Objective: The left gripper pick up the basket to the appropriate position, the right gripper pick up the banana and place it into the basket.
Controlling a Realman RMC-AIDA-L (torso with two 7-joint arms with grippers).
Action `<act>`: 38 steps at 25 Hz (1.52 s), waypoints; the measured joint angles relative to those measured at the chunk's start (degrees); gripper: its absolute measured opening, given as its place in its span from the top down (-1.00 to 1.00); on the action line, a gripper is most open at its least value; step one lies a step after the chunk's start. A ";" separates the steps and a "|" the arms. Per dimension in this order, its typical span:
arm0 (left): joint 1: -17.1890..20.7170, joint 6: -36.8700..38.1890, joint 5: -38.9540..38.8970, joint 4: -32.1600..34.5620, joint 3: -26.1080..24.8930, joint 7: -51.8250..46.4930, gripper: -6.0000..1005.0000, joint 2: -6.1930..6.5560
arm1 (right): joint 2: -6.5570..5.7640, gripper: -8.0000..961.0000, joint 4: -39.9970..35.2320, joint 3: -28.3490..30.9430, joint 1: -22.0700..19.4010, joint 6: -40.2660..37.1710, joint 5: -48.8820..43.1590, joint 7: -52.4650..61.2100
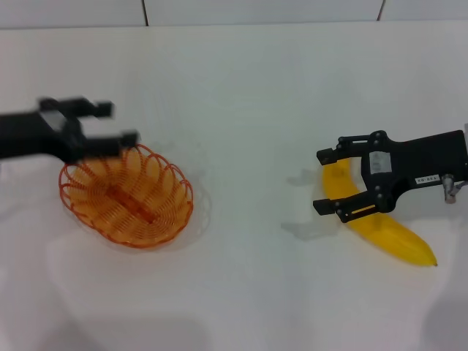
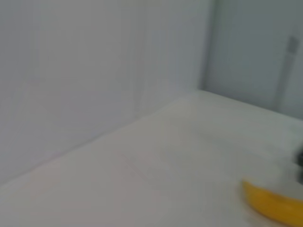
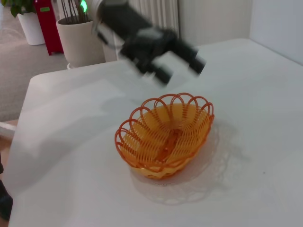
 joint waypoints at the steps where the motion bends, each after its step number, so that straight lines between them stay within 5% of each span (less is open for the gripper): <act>1: 0.00 -0.41 0.25 0.70 -1.13 -2.35 -0.62 0.22 | 0.00 -0.88 0.00 0.00 0.00 0.00 -0.03 0.01; 7: -1.13 -1.26 5.69 2.53 -2.66 -14.12 -0.63 3.49 | 0.00 -0.88 0.07 0.00 0.00 0.00 -0.10 0.01; 11: -4.08 -1.90 14.42 2.52 -2.68 -19.46 -0.63 4.22 | 0.00 -0.88 0.11 0.00 0.00 0.00 -0.04 -0.02; 17: -7.55 -4.11 24.97 1.85 -2.72 -22.15 -0.63 2.92 | 0.00 -0.88 0.78 -0.08 0.39 0.00 -0.03 -0.24; 27: -8.80 -7.64 29.54 1.42 -2.44 -22.34 -0.63 0.54 | 0.00 -0.87 0.81 -0.09 0.44 0.00 0.01 -0.37; 38: -12.25 -11.44 32.59 -5.69 -1.96 -21.27 -0.62 -0.11 | 0.00 -0.87 0.78 -0.09 0.51 0.00 -0.17 -0.43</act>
